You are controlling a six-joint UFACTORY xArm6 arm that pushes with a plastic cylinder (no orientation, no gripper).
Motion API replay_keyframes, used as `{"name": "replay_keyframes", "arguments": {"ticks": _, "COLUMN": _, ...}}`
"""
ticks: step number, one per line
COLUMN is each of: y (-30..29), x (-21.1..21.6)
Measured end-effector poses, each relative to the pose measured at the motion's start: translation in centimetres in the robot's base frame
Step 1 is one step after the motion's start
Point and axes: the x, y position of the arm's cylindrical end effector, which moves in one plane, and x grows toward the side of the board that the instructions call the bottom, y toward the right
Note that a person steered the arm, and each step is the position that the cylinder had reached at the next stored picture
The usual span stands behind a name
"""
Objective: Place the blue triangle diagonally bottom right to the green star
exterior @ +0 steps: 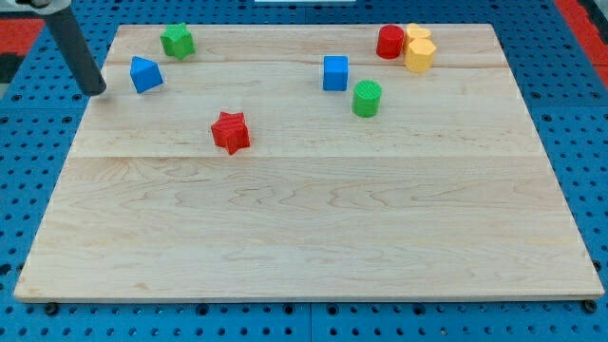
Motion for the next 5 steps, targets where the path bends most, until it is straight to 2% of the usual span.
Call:
{"name": "replay_keyframes", "arguments": {"ticks": 1, "y": 4.6, "x": -1.2}}
{"name": "replay_keyframes", "arguments": {"ticks": 3, "y": 22.9, "x": -0.8}}
{"name": "replay_keyframes", "arguments": {"ticks": 4, "y": 18.1, "x": 1.1}}
{"name": "replay_keyframes", "arguments": {"ticks": 5, "y": 7.2, "x": -2.3}}
